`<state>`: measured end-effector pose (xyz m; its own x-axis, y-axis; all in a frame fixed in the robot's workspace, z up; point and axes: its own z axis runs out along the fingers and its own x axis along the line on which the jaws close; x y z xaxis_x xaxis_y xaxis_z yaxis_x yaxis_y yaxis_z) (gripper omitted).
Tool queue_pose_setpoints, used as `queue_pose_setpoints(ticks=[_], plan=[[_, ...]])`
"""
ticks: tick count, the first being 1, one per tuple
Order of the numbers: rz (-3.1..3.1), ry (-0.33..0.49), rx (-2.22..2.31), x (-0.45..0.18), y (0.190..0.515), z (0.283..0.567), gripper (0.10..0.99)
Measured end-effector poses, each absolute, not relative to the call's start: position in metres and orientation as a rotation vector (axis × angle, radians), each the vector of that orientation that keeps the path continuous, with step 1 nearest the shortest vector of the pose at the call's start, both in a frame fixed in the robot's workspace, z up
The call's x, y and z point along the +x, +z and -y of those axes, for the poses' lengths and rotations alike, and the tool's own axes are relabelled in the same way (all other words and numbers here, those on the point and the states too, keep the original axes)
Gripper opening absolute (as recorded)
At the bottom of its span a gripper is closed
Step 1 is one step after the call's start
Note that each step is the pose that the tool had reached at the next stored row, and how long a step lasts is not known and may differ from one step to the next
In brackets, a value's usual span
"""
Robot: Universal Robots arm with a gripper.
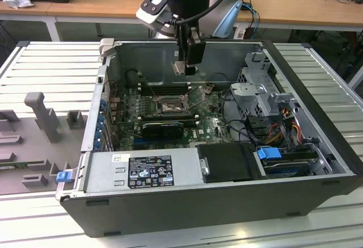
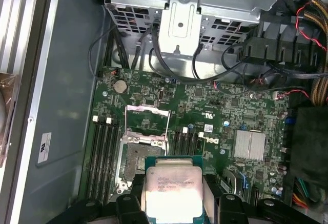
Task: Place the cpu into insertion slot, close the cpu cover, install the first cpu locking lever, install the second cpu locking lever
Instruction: 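Place the cpu into insertion slot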
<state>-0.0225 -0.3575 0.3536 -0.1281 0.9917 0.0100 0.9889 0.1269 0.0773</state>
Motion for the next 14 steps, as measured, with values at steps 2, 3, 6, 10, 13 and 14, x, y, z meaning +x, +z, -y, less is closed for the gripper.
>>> queue_pose_setpoints(ticks=[2, 3, 6, 10, 13, 14], plan=[[-2.322, 0.1, 2.048, -0.0225, 0.3533, 0.3575, 0.529], [-2.321, 0.1, 2.05, -0.0225, 0.3532, 0.3575, 0.529], [-2.312, 0.1, 2.059, -0.0225, 0.3524, 0.3575, 0.529], [-2.306, 0.1, 2.066, -0.0225, 0.3516, 0.3575, 0.529], [-2.302, 0.099, 2.07, -0.0225, 0.3511, 0.3575, 0.529], [-2.301, 0.099, 2.072, -0.0225, 0.351, 0.3575, 0.529]])
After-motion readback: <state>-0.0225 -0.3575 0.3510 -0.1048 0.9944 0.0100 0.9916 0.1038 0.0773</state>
